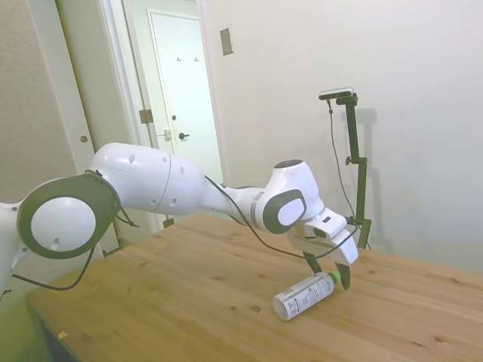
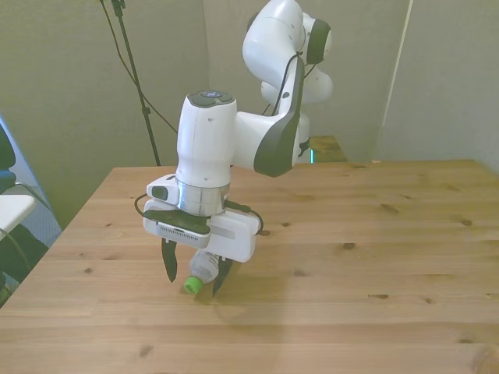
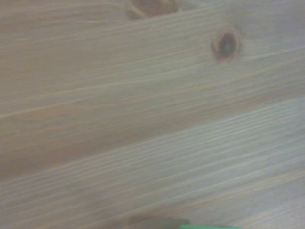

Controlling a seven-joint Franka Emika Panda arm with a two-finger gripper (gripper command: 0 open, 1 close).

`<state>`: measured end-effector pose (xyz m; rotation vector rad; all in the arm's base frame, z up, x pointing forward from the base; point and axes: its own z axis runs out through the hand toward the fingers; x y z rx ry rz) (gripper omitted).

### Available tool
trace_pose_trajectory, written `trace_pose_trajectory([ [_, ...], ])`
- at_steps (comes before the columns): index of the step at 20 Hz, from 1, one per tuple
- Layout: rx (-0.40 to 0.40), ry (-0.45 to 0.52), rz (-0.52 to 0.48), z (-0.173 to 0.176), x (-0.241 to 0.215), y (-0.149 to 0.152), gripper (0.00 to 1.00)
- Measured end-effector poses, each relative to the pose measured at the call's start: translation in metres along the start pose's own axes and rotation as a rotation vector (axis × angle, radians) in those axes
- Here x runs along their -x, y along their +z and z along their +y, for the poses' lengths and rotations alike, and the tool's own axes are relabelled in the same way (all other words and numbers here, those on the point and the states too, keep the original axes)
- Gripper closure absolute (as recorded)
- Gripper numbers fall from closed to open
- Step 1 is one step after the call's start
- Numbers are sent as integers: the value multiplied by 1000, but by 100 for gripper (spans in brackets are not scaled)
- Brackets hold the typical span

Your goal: Stand the water bottle

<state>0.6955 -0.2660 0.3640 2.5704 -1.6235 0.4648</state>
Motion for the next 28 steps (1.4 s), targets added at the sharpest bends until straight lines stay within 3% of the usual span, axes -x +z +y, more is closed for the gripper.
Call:
trace_pose_trajectory([
  [11, 17, 7, -14, 2, -3, 0, 100],
  [16, 72, 67, -69, 0, -3, -6, 100],
  [20, 68, 75, -67, -8, -6, -11, 100],
  [24, 1, 85, -54, -21, -9, -54, 100],
  [28, -120, 142, -4, -32, 5, -130, 100],
])
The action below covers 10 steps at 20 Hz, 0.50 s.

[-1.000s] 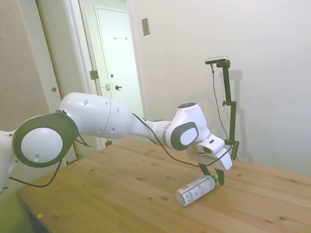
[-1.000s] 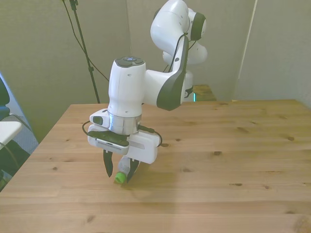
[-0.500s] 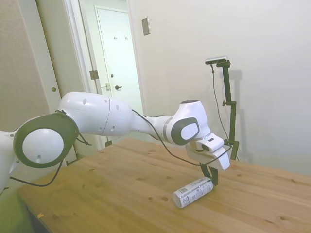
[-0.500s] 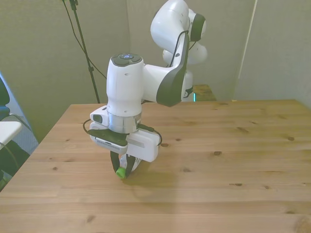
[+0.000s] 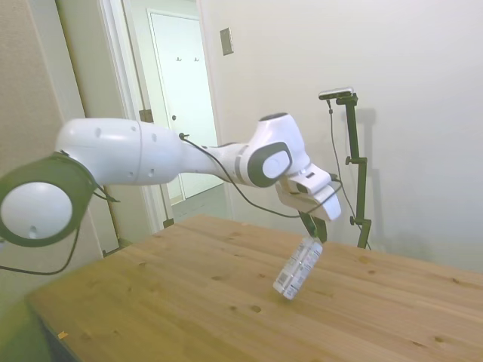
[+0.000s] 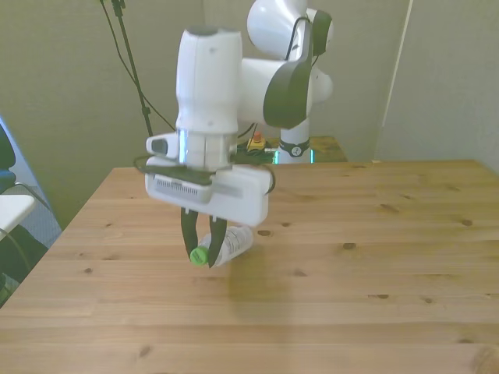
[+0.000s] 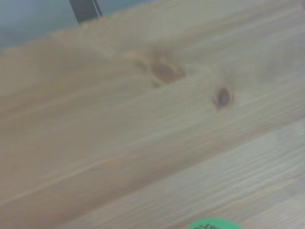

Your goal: Stand the water bottle

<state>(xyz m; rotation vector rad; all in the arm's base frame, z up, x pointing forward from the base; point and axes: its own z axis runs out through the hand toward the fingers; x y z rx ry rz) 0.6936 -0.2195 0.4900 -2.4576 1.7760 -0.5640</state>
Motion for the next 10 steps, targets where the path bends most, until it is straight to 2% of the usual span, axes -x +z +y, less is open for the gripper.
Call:
trace_pose_trajectory([
  [3, -109, 27, 93, -10, 30, -52, 100],
  [5, -168, 29, 190, -14, 58, -72, 100],
  [7, -216, 12, 277, -14, 89, -75, 100],
  [8, -230, -8, 293, -1, 126, -72, 100],
  [10, -209, -11, 331, 11, 129, -69, 100],
])
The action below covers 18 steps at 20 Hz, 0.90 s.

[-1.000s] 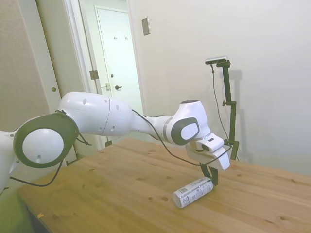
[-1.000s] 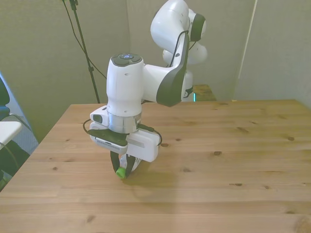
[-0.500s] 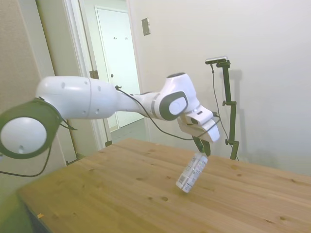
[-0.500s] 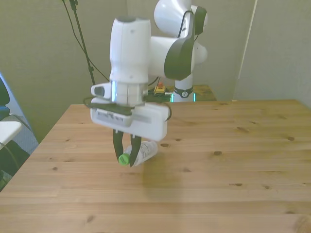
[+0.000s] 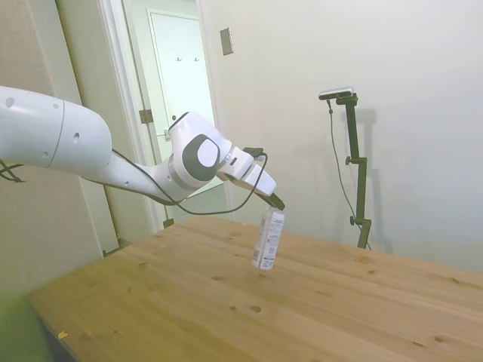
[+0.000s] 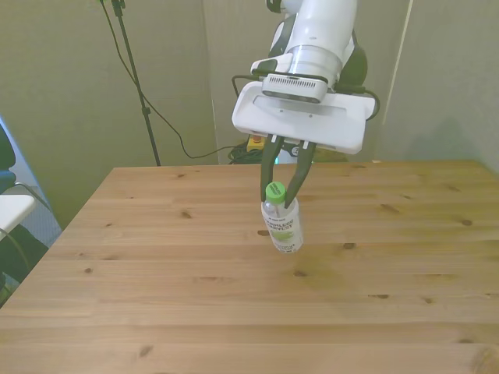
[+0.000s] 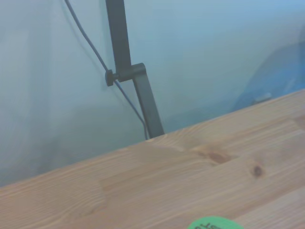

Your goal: Stand the water bottle

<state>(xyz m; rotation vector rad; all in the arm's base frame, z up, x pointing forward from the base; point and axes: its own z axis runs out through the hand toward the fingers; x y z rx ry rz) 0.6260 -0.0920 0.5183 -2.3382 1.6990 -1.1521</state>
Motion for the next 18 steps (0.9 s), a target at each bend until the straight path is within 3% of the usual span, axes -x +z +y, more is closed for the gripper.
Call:
trace_pose_trajectory([
  [7, -86, 38, 157, -12, 36, -8, 100],
  [13, -126, 101, 258, -44, 98, 23, 100],
  [18, -155, 154, 307, -53, 102, 38, 100],
])
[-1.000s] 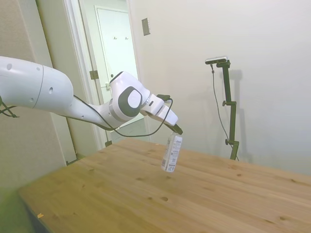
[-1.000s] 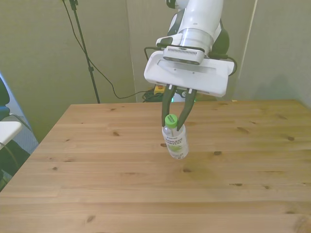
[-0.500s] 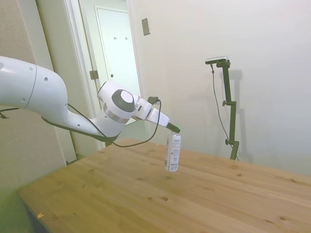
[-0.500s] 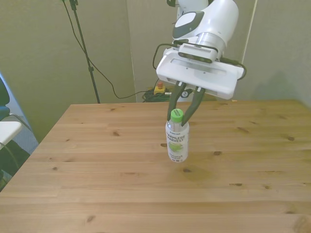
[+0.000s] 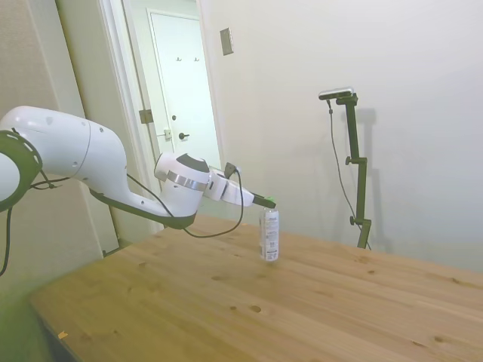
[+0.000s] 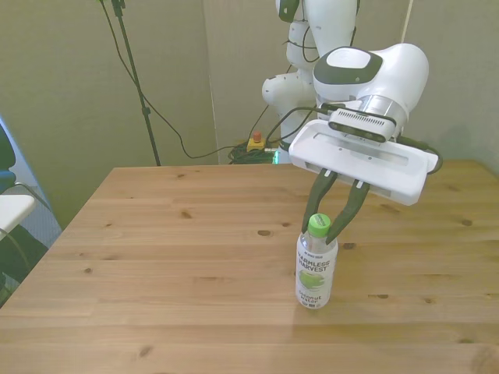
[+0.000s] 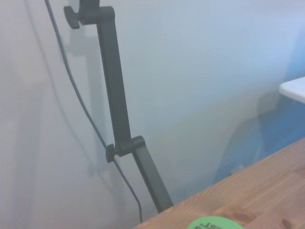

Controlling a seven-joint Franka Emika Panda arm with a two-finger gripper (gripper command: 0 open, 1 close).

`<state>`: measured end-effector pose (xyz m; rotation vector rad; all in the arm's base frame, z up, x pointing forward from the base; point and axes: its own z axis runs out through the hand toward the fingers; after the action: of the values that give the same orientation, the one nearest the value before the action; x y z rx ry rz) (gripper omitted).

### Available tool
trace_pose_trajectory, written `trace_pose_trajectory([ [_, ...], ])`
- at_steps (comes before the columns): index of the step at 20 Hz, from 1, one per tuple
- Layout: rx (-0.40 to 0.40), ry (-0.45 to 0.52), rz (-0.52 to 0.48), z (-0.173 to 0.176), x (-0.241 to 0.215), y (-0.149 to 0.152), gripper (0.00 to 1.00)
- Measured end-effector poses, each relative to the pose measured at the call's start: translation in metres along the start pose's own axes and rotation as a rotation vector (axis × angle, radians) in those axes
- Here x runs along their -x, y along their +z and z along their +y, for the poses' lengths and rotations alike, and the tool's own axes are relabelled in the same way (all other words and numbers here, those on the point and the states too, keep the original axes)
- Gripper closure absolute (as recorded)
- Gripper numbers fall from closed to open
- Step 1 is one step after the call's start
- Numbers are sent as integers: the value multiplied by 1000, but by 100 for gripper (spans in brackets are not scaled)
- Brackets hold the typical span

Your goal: Stand the water bottle

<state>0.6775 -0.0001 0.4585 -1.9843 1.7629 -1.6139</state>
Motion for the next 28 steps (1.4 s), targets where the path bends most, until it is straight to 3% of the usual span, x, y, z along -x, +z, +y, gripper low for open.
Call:
trace_pose_trajectory([
  [3, 4, 6, 15, 5, 3, 6, 100],
  [4, 8, 5, 16, 7, 5, 8, 0],
  [23, 20, -13, 15, 14, 4, 7, 0],
  [28, 98, -68, -117, 24, -29, -17, 0],
])
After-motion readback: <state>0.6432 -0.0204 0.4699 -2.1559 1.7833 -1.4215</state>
